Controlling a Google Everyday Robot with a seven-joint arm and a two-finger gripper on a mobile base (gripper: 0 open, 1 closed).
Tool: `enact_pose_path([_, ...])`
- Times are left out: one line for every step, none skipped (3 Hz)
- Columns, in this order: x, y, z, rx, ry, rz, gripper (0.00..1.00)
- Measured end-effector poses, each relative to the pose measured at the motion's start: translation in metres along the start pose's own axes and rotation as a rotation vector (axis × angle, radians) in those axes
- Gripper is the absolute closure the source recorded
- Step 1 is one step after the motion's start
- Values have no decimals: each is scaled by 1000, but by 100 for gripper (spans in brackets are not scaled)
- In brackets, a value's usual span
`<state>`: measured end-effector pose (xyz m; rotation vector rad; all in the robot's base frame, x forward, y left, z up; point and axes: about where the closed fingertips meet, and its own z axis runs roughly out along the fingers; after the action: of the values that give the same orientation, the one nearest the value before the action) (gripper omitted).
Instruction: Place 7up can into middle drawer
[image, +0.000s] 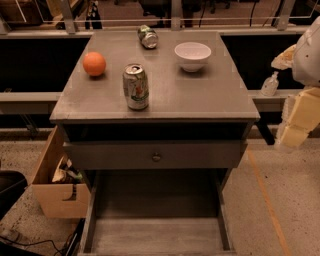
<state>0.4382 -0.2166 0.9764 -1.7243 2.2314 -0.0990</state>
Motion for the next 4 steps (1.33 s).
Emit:
enact_pose_path([0,0,0,0,0,0,0])
enact_pose_path([-4,-19,-1,47,-70,46,0])
enact_pose_path([-13,-55,5,111,-220,129,0])
enact_pose_path([-30,-91,17,171,-432,193,0])
